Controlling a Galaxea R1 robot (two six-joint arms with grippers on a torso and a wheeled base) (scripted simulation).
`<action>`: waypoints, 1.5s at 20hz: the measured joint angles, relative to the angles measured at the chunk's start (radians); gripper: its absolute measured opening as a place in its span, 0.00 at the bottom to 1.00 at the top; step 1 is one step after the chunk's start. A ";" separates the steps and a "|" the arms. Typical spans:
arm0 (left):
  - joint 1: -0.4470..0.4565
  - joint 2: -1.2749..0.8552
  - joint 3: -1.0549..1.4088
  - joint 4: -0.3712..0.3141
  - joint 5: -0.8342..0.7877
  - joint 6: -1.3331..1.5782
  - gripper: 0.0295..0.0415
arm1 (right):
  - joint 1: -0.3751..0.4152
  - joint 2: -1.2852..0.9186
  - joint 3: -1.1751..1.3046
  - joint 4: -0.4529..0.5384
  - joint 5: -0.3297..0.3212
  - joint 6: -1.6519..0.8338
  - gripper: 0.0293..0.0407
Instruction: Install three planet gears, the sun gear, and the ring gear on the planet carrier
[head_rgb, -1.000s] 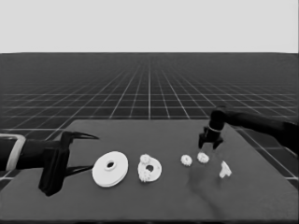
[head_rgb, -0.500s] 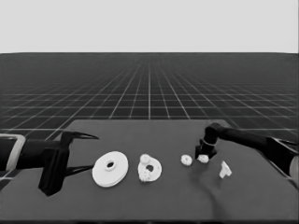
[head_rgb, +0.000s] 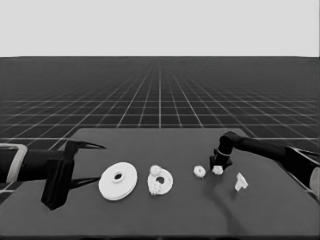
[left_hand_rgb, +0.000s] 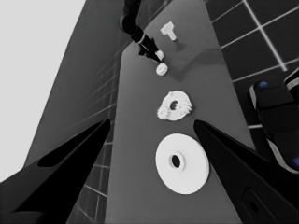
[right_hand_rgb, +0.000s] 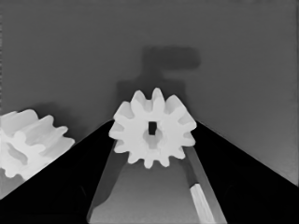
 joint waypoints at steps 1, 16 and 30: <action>0.000 0.000 0.000 0.000 0.000 0.000 0.75 | 0.057 -0.045 0.099 0.027 -0.065 0.042 0.17; 0.000 0.000 0.000 0.000 0.000 0.000 0.75 | 0.157 0.368 0.377 0.019 -0.232 0.720 0.17; 0.000 0.000 0.000 0.000 0.000 0.000 0.75 | 0.003 0.430 0.243 -0.124 -0.178 0.665 0.17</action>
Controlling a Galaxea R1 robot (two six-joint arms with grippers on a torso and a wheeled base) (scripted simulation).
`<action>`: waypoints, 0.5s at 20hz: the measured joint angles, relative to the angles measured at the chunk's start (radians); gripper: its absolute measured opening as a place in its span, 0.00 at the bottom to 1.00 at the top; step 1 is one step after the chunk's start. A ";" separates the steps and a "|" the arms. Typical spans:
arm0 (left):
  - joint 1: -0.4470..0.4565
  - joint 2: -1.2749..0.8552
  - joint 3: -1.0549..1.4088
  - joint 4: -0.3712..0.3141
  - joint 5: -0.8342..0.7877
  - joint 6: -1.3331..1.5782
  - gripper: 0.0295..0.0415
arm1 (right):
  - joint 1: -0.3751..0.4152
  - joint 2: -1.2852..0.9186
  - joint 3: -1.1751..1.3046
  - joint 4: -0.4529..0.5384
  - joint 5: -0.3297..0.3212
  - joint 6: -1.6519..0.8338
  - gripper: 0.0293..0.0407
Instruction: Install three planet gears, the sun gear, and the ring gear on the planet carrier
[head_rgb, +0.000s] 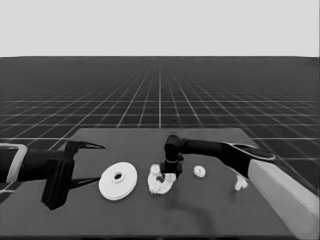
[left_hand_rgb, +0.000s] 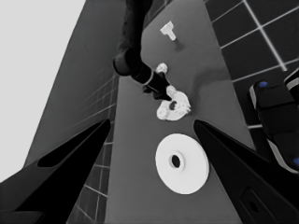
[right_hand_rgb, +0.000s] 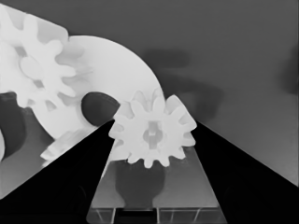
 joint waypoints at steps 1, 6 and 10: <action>0.000 0.000 0.000 0.000 0.000 0.000 0.75 | 0.000 0.000 0.000 0.000 0.000 0.000 0.45; 0.000 0.000 0.000 0.000 0.000 0.000 0.75 | -0.001 0.000 -0.001 -0.001 0.000 0.000 0.81; 0.000 0.000 0.000 0.000 0.000 0.000 0.75 | -0.001 0.000 -0.001 -0.001 0.001 0.000 0.81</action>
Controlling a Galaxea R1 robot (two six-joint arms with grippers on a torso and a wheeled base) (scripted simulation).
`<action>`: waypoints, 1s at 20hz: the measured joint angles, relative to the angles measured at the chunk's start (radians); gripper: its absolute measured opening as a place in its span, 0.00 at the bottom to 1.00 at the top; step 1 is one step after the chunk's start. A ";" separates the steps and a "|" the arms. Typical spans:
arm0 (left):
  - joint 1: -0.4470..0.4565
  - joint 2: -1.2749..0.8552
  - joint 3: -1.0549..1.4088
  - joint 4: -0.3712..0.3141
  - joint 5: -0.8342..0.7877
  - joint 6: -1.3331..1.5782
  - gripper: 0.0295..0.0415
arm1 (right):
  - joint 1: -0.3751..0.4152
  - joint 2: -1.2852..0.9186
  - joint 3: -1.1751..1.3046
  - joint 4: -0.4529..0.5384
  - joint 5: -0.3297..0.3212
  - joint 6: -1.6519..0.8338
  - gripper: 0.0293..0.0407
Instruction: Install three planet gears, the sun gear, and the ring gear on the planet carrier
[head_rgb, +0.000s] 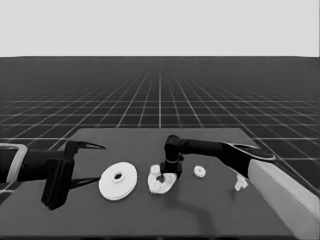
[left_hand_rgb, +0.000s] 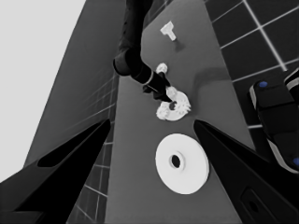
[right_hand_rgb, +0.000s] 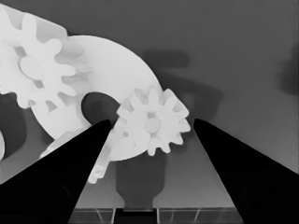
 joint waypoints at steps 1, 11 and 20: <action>0.000 0.000 0.000 0.000 0.000 0.000 0.75 | 0.053 -0.018 0.057 0.053 -0.029 0.033 0.81; 0.000 0.000 0.000 0.000 0.000 0.000 0.75 | 0.167 -0.159 0.168 0.164 -0.041 -0.044 0.81; 0.000 0.000 0.000 0.000 0.000 0.000 0.75 | 0.187 -0.369 0.079 0.198 -0.018 -0.303 0.81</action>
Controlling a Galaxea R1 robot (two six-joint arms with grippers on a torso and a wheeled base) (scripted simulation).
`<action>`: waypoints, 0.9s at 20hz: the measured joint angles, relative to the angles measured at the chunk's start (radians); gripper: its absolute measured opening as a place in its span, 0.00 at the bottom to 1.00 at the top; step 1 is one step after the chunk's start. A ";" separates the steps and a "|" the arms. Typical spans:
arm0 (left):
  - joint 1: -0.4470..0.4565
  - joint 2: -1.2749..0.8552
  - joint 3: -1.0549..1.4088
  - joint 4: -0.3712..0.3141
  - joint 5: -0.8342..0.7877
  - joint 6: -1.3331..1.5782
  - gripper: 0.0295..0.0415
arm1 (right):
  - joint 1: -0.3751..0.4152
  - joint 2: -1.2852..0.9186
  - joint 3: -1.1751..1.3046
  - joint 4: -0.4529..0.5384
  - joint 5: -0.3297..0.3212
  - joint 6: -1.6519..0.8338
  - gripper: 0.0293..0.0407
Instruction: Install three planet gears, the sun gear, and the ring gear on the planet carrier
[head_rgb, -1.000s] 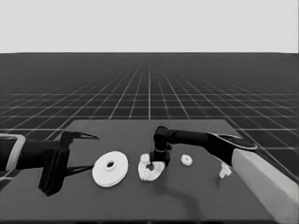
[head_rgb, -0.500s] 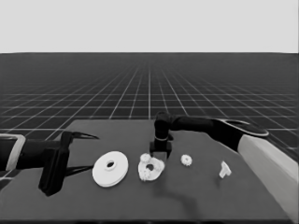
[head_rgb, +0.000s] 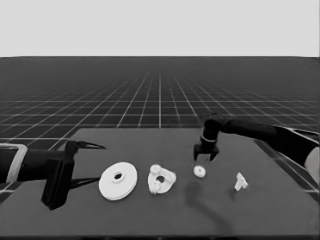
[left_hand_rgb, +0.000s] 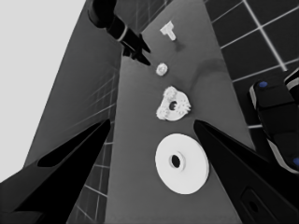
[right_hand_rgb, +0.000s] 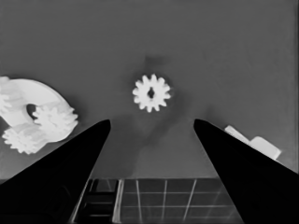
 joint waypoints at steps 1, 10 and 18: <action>0.000 0.000 0.000 0.000 0.000 0.000 0.75 | -0.070 0.014 -0.036 -0.063 0.046 -0.017 0.81; 0.000 0.000 0.000 0.000 0.000 0.000 0.75 | -0.183 0.056 -0.137 -0.139 0.122 -0.061 0.81; 0.000 0.000 0.000 0.000 0.000 0.000 0.75 | -0.183 0.056 -0.138 -0.140 0.123 -0.061 0.17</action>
